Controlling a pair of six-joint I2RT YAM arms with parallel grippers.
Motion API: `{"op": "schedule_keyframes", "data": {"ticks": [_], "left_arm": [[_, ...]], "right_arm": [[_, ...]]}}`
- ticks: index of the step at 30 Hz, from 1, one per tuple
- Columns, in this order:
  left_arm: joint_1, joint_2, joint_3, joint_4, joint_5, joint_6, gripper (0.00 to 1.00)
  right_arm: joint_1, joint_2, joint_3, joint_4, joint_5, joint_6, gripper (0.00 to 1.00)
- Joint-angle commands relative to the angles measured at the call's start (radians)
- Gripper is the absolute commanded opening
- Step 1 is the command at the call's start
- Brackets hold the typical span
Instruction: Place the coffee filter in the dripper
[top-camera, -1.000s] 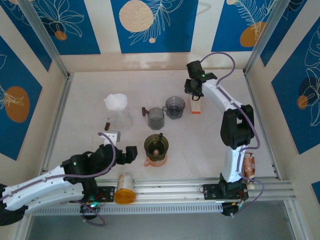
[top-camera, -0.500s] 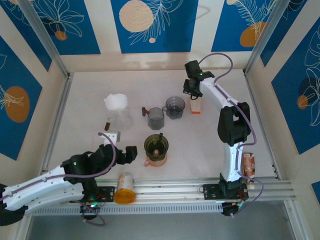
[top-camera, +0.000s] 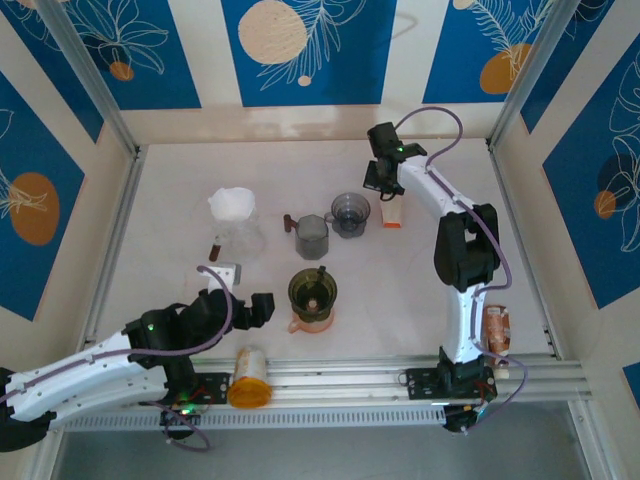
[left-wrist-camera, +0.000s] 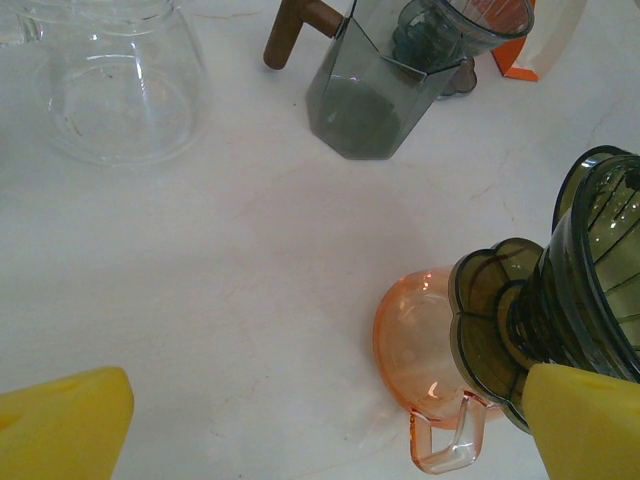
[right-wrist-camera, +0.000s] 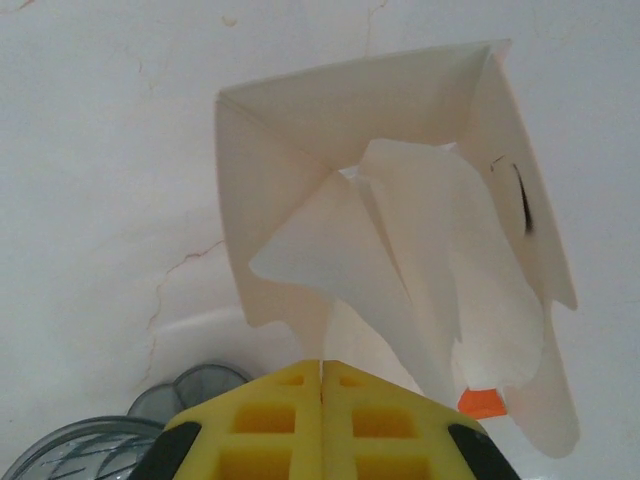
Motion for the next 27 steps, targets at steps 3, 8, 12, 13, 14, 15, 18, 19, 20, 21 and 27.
{"op": "schedule_keyframes", "data": {"ticks": [3,8,12,13,14,15,18,19,20,21,27], "left_arm": [[0.006,-0.012,-0.010,0.000,-0.022,0.010,1.00],[0.008,-0.013,-0.007,-0.003,-0.021,0.010,1.00],[0.008,-0.019,0.003,-0.016,-0.026,0.006,1.00],[0.008,-0.022,0.005,-0.022,-0.028,0.005,1.00],[0.008,-0.024,0.008,-0.027,-0.029,0.001,1.00],[0.008,-0.027,0.010,-0.033,-0.030,0.000,1.00],[0.008,-0.037,0.017,-0.045,-0.030,-0.005,1.00],[0.008,-0.041,0.019,-0.051,-0.030,-0.006,1.00],[0.008,-0.045,0.021,-0.056,-0.031,-0.008,1.00],[0.008,-0.048,0.023,-0.060,-0.032,-0.011,1.00],[0.008,-0.063,0.023,-0.079,-0.038,-0.020,1.00]], "right_arm": [[0.013,-0.137,-0.051,0.011,0.009,-0.015,0.00],[0.024,-0.232,-0.111,0.016,0.014,-0.024,0.00],[0.039,-0.353,-0.199,0.041,0.008,-0.029,0.00],[0.043,-0.390,-0.219,0.043,0.000,-0.030,0.00],[0.050,-0.426,-0.241,0.045,-0.005,-0.032,0.00],[0.056,-0.457,-0.259,0.044,-0.012,-0.033,0.00],[0.088,-0.562,-0.315,0.039,-0.039,-0.042,0.00],[0.105,-0.602,-0.336,0.036,-0.055,-0.045,0.00],[0.123,-0.642,-0.356,0.027,-0.075,-0.048,0.00],[0.139,-0.677,-0.372,0.020,-0.093,-0.050,0.00],[0.308,-0.868,-0.415,-0.056,-0.234,-0.115,0.00]]}}
